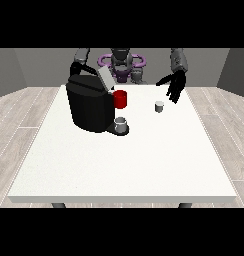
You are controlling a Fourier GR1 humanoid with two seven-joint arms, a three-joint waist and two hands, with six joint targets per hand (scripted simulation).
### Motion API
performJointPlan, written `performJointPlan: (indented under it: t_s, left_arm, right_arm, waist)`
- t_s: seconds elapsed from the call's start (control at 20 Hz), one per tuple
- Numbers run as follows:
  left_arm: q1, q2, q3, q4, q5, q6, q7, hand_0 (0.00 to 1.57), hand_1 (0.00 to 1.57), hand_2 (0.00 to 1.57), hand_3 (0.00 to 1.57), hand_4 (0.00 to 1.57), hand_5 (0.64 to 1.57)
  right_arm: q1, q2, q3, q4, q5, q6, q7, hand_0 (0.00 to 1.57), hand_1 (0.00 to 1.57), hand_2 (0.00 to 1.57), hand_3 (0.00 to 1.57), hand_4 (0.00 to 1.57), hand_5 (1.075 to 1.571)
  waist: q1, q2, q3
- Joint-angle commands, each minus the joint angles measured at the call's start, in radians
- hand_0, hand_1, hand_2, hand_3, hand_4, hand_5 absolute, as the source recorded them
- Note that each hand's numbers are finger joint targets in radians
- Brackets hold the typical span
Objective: Insert the coffee pod into the coffee machine and close the lid
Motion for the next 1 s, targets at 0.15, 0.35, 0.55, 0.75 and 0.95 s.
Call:
performJointPlan:
  t_s: [0.15, 0.35, 0.55, 0.75, 0.95]
  left_arm:
    - [-0.098, 0.022, -0.022, 0.141, -0.099, -0.014, -0.031, 0.0, 0.0, 0.0, 0.0, 0.0, 1.571]
    - [-0.118, -0.008, -0.022, 0.242, -0.179, 0.091, -0.094, 0.0, 0.0, 0.42, 0.0, 0.0, 1.571]
    - [-0.149, -0.076, -0.029, 0.306, -0.234, 0.175, -0.096, 0.95, 0.95, 0.97, 0.66, 0.0, 1.571]
    - [-0.178, -0.07, -0.083, 0.29, -0.328, 0.244, -0.144, 1.07, 1.07, 1.11, 0.91, 0.45, 1.571]
    - [-0.189, -0.057, -0.119, 0.364, -0.41, 0.242, -0.116, 0.92, 0.92, 1.02, 0.84, 0.41, 1.571]
  right_arm:
    - [-0.077, -0.007, -0.04, 0.084, 0.0, -0.012, 0.037, 0.0, 0.0, 0.0, 0.0, 0.0, 1.571]
    - [-0.035, 0.028, 0.017, 0.084, -0.035, -0.007, -0.002, 0.0, 0.0, 0.0, 0.0, 0.0, 1.571]
    - [-0.071, -0.027, -0.043, 0.109, -0.046, 0.036, 0.037, 0.0, 0.0, 0.0, 0.0, 0.0, 1.571]
    - [-0.112, 0.002, -0.03, 0.171, -0.019, -0.003, 0.026, 0.0, 0.0, 0.0, 0.0, 0.0, 1.571]
    - [-0.091, 0.018, 0.007, 0.166, 0.007, -0.007, 0.038, 0.0, 0.0, 0.0, 0.0, 0.0, 1.571]
  waist:
    - [0.013, 0.056, 0.0003]
    - [0.003, 0.056, 0.0002]
    - [0.0, 0.021, 0.0002]
    - [0.024, 0.049, 0.0001]
    - [-0.004, 0.028, 0.0001]
